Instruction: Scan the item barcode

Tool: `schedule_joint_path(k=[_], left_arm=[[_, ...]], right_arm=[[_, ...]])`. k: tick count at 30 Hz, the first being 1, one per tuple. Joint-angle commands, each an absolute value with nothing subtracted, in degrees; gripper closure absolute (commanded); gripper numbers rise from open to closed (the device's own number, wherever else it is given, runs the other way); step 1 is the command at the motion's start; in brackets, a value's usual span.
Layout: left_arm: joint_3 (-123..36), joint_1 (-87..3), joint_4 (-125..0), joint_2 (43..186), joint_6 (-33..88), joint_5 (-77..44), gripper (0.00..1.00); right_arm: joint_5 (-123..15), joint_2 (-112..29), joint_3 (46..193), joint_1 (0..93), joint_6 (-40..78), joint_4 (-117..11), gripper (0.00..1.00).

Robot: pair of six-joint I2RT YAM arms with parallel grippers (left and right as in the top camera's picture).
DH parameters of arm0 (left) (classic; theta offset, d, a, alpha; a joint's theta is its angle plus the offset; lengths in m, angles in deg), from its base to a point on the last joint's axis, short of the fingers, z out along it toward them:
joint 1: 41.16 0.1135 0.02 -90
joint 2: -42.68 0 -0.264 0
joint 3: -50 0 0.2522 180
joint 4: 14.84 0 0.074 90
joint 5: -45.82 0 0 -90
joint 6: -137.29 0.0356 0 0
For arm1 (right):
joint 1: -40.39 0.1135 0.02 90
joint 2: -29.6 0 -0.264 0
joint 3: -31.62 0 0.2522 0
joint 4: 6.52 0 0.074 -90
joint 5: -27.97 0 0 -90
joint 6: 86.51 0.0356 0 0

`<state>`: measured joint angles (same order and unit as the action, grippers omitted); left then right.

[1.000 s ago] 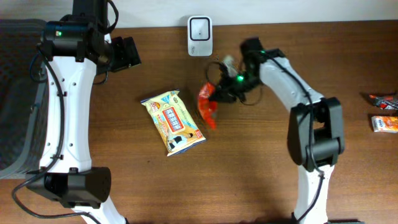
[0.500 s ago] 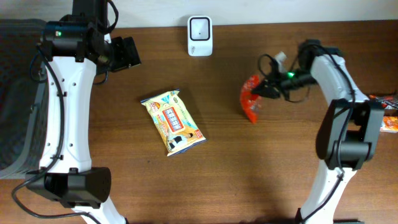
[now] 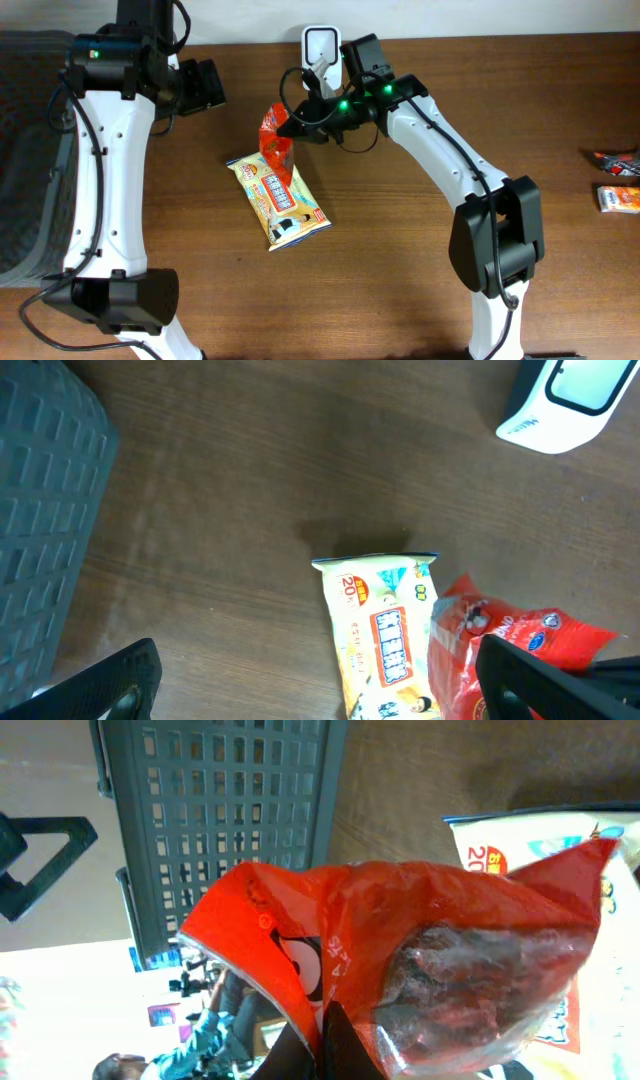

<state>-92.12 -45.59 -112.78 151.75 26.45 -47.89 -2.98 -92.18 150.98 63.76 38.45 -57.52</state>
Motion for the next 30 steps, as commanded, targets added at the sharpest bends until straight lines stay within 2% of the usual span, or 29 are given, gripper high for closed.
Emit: schedule_joint_path(k=[1,11,13,17,25,26,27,28,30], left_arm=[[-92.01,-45.61,-112.70,151.84,25.88,-48.50,0.01],[-92.01,-45.59,-112.70,151.84,25.88,-48.50,0.01],[-92.01,-45.59,-112.70,151.82,25.88,-48.50,0.01],[-92.01,-45.59,-112.70,151.82,25.88,-48.50,0.01],[-92.01,-45.59,-112.70,151.84,25.88,-48.50,0.01],[-92.01,-45.59,-112.70,151.82,25.88,-48.50,0.01],[-92.01,-45.59,-112.70,151.84,25.88,-48.50,0.01],[-92.01,-45.59,-112.70,151.82,25.88,-48.50,0.01],[-92.01,-45.59,-112.70,151.84,25.88,-48.50,0.01]], right_arm=[[-0.71,-93.88,150.85,65.93,42.47,-57.28,0.96],[-6.59,-96.29,142.98,65.45,42.93,-53.80,0.96],[-8.08,-96.51,141.43,64.00,38.08,-54.30,0.96],[-15.31,-95.26,141.91,59.22,30.21,-61.82,0.96],[-43.13,-93.84,153.76,49.51,18.25,-87.96,0.95],[-47.53,-93.84,155.53,48.92,17.49,-91.18,0.75],[-50.74,-93.84,157.15,48.62,15.87,-94.00,0.32],[-54.04,-93.84,158.15,48.62,15.76,-96.12,0.00],[-58.15,-93.84,159.62,48.62,15.78,-98.85,0.01]])
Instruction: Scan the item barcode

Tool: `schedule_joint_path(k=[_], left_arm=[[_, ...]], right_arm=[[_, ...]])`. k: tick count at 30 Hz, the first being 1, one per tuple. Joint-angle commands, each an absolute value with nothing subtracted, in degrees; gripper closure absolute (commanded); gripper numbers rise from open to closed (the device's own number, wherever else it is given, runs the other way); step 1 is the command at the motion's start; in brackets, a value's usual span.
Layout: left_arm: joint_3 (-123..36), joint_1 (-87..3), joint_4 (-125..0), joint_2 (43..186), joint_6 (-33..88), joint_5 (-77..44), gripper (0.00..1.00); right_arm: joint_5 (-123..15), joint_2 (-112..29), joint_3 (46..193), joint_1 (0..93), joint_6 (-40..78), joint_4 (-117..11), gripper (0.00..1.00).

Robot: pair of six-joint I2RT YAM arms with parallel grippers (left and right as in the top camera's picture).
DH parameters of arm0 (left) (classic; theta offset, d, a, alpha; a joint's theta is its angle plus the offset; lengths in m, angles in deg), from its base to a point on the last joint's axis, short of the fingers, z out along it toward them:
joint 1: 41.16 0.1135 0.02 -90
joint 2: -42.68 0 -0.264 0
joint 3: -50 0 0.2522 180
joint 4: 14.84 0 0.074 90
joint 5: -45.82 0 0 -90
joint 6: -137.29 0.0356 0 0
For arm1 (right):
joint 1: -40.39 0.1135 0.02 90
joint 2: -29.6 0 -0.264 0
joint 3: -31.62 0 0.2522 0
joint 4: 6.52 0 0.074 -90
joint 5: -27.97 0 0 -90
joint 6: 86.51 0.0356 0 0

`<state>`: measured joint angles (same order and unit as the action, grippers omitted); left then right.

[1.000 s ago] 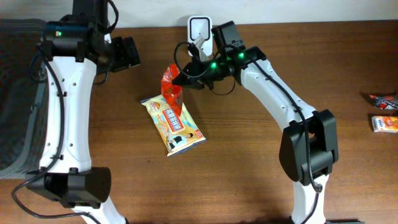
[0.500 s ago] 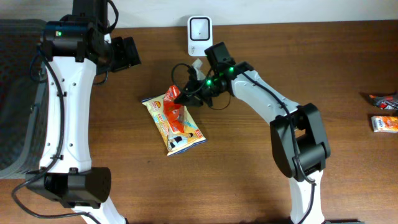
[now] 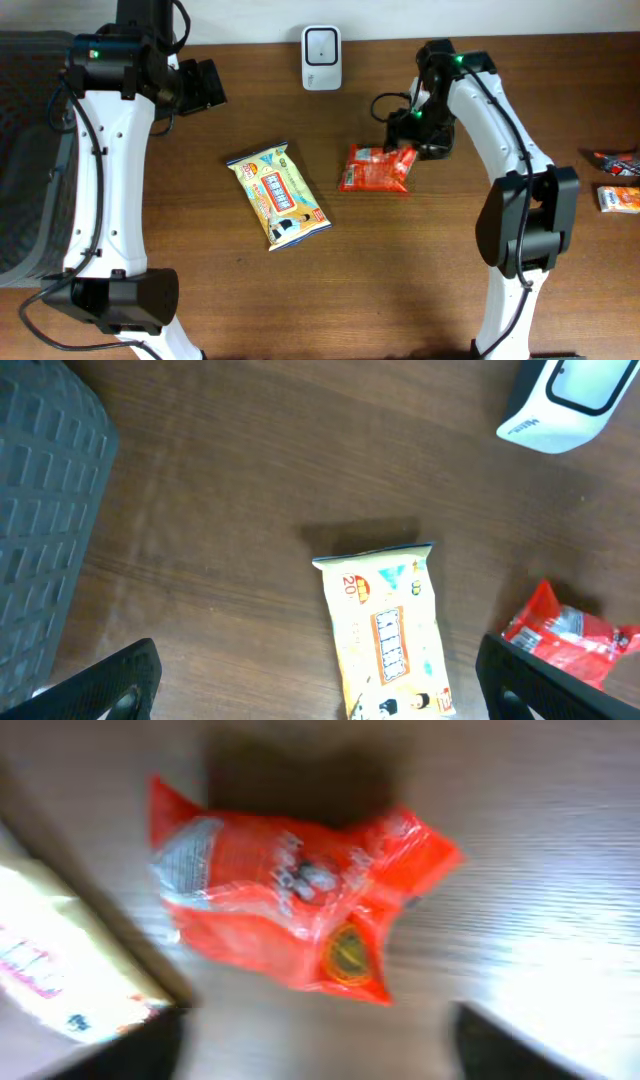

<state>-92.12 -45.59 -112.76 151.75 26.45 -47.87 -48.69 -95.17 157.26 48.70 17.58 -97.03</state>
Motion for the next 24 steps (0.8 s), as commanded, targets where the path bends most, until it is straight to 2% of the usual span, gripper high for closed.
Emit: schedule_joint_path(k=[1,3,4,5,6,7,8,16,19,21,22,24], left_arm=[[-92.01,-45.59,-112.70,151.84,25.88,-48.50,0.01],[-92.01,-45.59,-112.70,151.84,25.88,-48.50,0.01],[-92.01,-45.61,-112.70,151.84,25.88,-48.50,0.01],[-92.01,-45.59,-112.70,151.84,25.88,-48.50,0.01],[-92.01,-45.59,-112.70,151.84,25.88,-48.50,0.01],[-92.01,-45.61,-112.70,151.84,25.88,-48.50,0.01],[-92.01,-45.59,-112.70,151.84,25.88,-48.50,0.01],[-92.01,-45.59,-112.70,151.84,25.88,-48.50,0.01],[-92.01,-45.59,-112.70,151.84,25.88,-48.50,0.01],[-92.01,-45.61,-112.70,151.82,25.88,-48.50,0.01],[-92.01,-45.59,-112.70,151.84,25.88,-48.50,0.01],[-92.01,-45.59,-112.70,151.84,25.88,-48.50,0.01]], right_arm=[[-58.17,-93.84,159.81,48.62,15.78,-99.09,0.01],[-55.92,-93.86,159.83,48.68,15.74,-98.80,0.04],[-53.54,-93.88,159.83,48.81,15.72,-98.15,0.15],[-51.85,-93.88,159.81,49.14,15.72,-97.25,0.34],[-51.20,-93.90,159.81,49.73,15.72,-96.25,0.66],[-51.29,-94.10,159.79,50.60,15.72,-95.24,0.86],[-51.31,-94.73,159.68,51.81,15.85,-94.26,0.96],[-59.00,-99.19,147.18,55.70,22.47,-82.08,0.96],[-68.49,-98.69,148.45,55.68,22.43,-86.80,0.94],[-68.58,-98.69,152.21,55.70,22.41,-91.13,0.91],[-68.01,-98.69,154.96,55.76,22.36,-94.00,0.86],[-62.74,-98.69,157.91,55.74,20.53,-96.23,0.84]])
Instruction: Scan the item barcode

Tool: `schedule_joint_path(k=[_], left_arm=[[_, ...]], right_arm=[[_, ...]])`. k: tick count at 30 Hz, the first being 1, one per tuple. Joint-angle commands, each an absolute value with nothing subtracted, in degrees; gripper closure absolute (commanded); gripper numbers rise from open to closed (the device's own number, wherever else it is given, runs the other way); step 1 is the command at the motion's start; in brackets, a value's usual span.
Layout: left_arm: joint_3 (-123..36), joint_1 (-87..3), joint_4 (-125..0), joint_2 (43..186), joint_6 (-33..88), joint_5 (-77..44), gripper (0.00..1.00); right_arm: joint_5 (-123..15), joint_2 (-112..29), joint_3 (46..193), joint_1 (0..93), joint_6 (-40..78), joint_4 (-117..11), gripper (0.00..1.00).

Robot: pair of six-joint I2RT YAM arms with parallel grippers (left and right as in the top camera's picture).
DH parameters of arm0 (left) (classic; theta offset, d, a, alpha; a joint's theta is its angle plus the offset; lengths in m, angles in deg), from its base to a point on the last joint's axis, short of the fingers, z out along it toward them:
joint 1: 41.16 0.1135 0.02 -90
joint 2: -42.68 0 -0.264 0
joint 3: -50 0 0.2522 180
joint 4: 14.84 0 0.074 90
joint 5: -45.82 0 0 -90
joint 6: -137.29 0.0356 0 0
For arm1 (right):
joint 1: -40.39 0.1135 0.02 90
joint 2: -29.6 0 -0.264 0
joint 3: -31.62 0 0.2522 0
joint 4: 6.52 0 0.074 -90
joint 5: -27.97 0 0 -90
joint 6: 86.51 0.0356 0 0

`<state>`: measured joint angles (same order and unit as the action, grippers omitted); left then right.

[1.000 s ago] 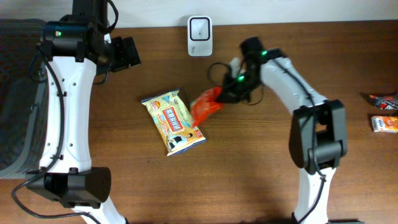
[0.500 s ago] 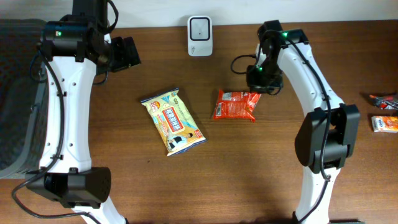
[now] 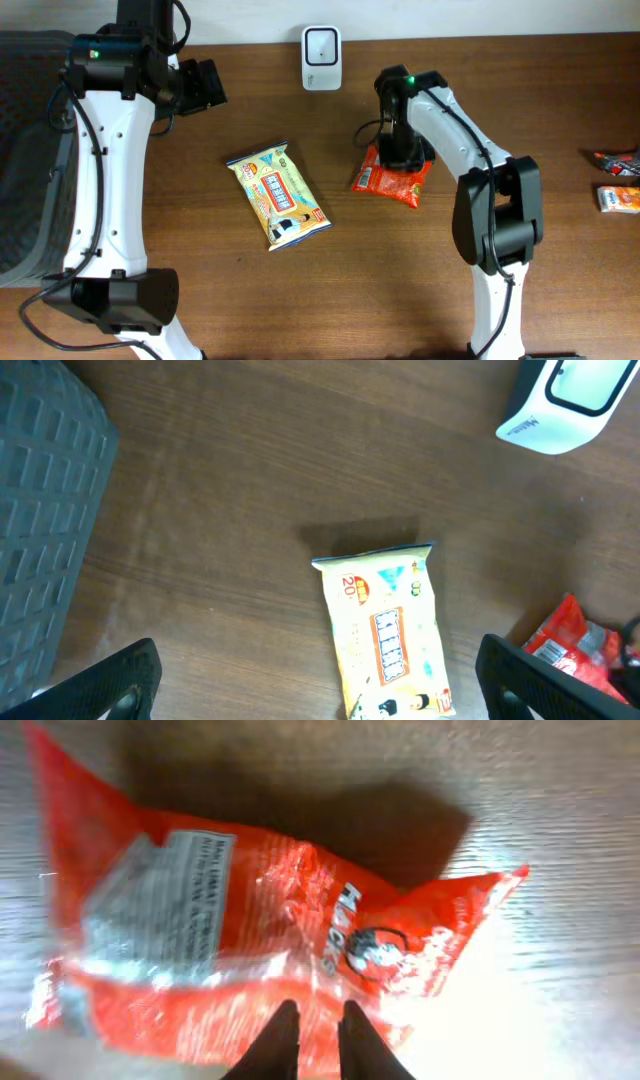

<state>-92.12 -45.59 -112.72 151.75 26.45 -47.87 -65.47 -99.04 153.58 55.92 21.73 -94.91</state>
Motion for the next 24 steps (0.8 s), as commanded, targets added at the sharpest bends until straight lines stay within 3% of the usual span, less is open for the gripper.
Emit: schedule_joint_path(k=[1,8,14,20,24], left_arm=[[-92.01,-45.59,-112.70,151.84,25.88,-48.50,0.01],[-92.01,-45.59,-112.70,151.84,25.88,-48.50,0.01],[-92.01,-45.59,-112.70,151.84,25.88,-48.50,0.01],[-92.01,-45.59,-112.70,151.84,25.88,-48.50,0.01],[-92.01,-45.59,-112.70,151.84,25.88,-48.50,0.01]], right_arm=[[-56.44,-98.69,158.20,55.74,17.47,-95.68,0.81],[-53.12,-99.26,149.26,55.81,18.93,-86.65,0.80],[-40.16,-99.24,146.79,58.60,17.18,-75.61,0.81],[-46.06,-98.89,160.51,56.90,14.84,-92.12,0.75],[-53.08,-99.17,157.10,56.92,14.82,-96.12,0.75]])
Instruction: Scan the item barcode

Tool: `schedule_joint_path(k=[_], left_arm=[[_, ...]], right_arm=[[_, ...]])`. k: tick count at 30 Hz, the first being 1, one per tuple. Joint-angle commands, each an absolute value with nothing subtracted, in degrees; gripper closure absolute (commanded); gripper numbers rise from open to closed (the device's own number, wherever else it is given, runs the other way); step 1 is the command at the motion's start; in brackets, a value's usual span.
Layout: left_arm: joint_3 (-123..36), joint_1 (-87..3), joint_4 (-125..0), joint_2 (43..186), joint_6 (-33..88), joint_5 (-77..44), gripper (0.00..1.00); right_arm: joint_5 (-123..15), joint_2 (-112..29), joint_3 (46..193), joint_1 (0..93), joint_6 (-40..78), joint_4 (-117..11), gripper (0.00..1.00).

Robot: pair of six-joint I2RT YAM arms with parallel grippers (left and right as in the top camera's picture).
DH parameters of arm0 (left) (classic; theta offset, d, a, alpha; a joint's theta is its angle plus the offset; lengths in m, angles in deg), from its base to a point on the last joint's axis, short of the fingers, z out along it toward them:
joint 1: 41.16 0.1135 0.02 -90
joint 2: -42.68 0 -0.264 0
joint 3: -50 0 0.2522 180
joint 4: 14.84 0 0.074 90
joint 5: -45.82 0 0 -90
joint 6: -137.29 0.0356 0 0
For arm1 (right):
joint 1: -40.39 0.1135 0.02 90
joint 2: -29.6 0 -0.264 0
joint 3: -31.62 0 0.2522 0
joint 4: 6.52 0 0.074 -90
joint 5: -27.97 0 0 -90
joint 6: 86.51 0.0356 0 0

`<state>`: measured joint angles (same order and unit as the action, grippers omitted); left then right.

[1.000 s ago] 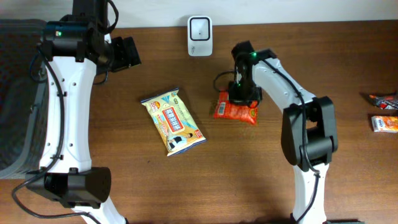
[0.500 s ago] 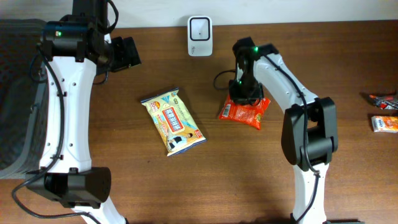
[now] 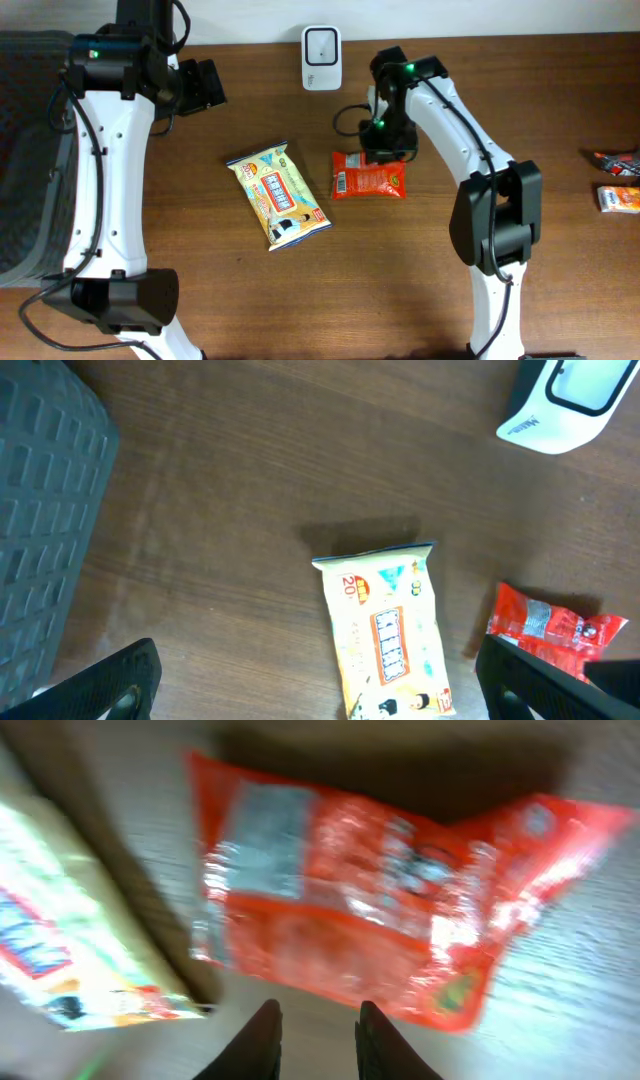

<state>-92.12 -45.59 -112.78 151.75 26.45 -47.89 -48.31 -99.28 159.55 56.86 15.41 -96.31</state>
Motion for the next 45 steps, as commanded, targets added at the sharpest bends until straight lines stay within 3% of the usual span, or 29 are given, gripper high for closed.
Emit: schedule_joint_path(k=[1,7,9,11,13,14,21,22,23,24,26,27,30,34,41,45], left_arm=[[-92.01,-45.59,-112.70,151.84,25.88,-48.50,0.01],[-92.01,-45.59,-112.70,151.84,25.88,-48.50,0.01],[-92.01,-45.59,-112.70,151.84,25.88,-48.50,0.01],[-92.01,-45.61,-112.70,151.84,25.88,-48.50,0.01],[-92.01,-45.59,-112.70,151.84,25.88,-48.50,0.01],[-92.01,-45.59,-112.70,151.84,25.88,-48.50,0.01],[-92.01,-45.61,-112.70,151.84,25.88,-48.50,0.01],[-92.01,-45.59,-112.70,151.84,25.88,-48.50,0.01],[-92.01,-45.59,-112.70,151.82,25.88,-48.50,0.01],[-92.01,-45.59,-112.70,151.84,25.88,-48.50,0.01],[-92.01,-45.59,-112.70,151.84,25.88,-48.50,0.01],[-92.01,-45.59,-112.70,151.84,25.88,-48.50,0.01],[-92.01,-45.61,-112.70,151.84,25.88,-48.50,0.01],[-92.01,-45.59,-112.70,151.84,25.88,-48.50,0.01],[-92.01,-45.59,-112.70,151.84,25.88,-48.50,0.01],[-92.01,-45.59,-112.70,151.82,25.88,-48.50,0.01]], right_arm=[[-53.10,-99.17,154.90,56.92,14.82,-94.91,0.75],[-56.55,-98.95,146.13,56.70,16.18,-87.09,0.71],[-56.75,-98.04,149.17,56.13,16.13,-90.00,0.62],[-56.75,-97.82,154.28,55.28,16.11,-94.32,0.38],[-56.73,-97.82,158.74,54.30,15.92,-97.49,0.08],[-56.75,-97.82,159.24,53.88,15.89,-97.45,0.01],[-56.69,-98.41,156.71,51.98,14.36,-94.08,0.01],[-56.44,-98.41,154.96,51.98,14.52,-93.21,0.02],[-55.99,-98.41,152.12,51.98,15.24,-90.89,0.16],[-55.81,-98.41,149.76,51.98,16.55,-88.66,0.21],[-53.67,-98.41,145.74,51.87,17.47,-84.14,0.23],[-51.85,-98.41,144.53,51.87,17.47,-82.32,0.30],[-48.88,-98.41,142.79,51.87,17.47,-79.53,0.54],[-48.90,-98.36,142.90,51.87,17.47,-79.13,0.96],[-49.98,-96.35,156.27,51.87,17.01,-86.63,0.96],[-69.38,-94.28,168.86,52.53,17.05,-95.92,0.96]])
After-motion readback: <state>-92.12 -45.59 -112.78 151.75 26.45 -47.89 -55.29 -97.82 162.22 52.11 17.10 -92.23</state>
